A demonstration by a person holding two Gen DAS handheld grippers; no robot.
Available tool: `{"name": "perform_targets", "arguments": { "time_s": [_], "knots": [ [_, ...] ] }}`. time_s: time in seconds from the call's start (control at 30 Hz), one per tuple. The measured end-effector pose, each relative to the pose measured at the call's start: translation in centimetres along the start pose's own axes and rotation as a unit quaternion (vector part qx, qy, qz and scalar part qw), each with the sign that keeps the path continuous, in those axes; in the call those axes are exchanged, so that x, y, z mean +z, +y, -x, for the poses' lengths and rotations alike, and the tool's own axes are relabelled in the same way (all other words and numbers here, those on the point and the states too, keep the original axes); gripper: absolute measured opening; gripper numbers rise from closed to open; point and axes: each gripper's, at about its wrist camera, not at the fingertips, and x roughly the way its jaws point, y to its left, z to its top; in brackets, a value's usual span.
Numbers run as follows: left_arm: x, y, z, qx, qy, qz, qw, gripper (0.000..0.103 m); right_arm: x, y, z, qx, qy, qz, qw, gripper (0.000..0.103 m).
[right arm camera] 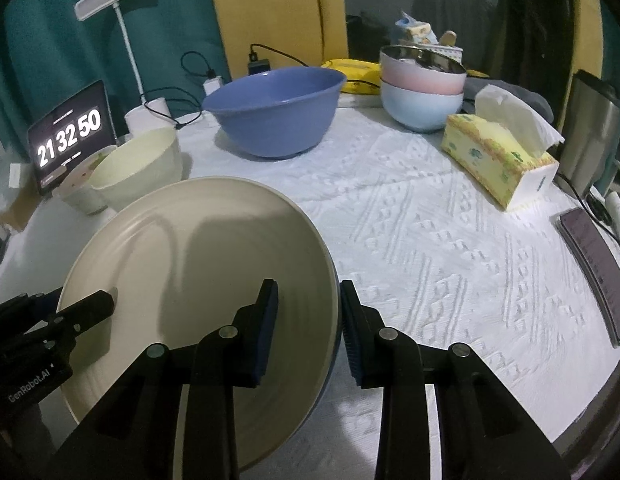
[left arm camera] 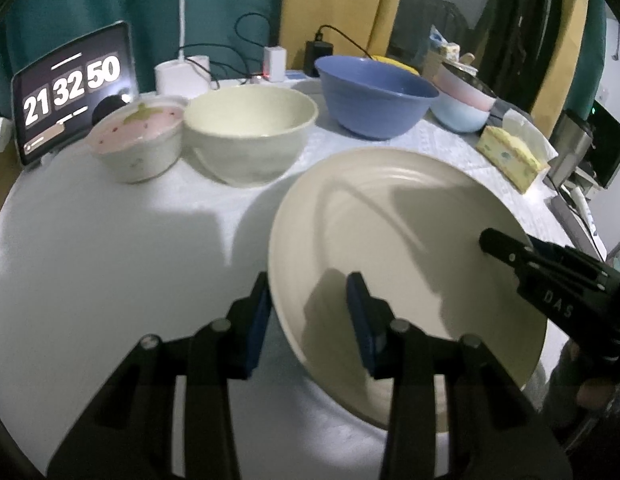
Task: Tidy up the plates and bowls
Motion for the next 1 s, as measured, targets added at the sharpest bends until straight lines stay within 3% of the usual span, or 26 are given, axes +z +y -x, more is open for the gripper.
{"name": "perform_targets", "arguments": {
  "time_s": [1.0],
  "knots": [
    [-2.5,13.1,4.3,0.051,-0.024,0.082,0.9950,0.039,0.5,14.1,-0.8,0.048,0.001,0.085,0.995,0.033]
  ]
}}
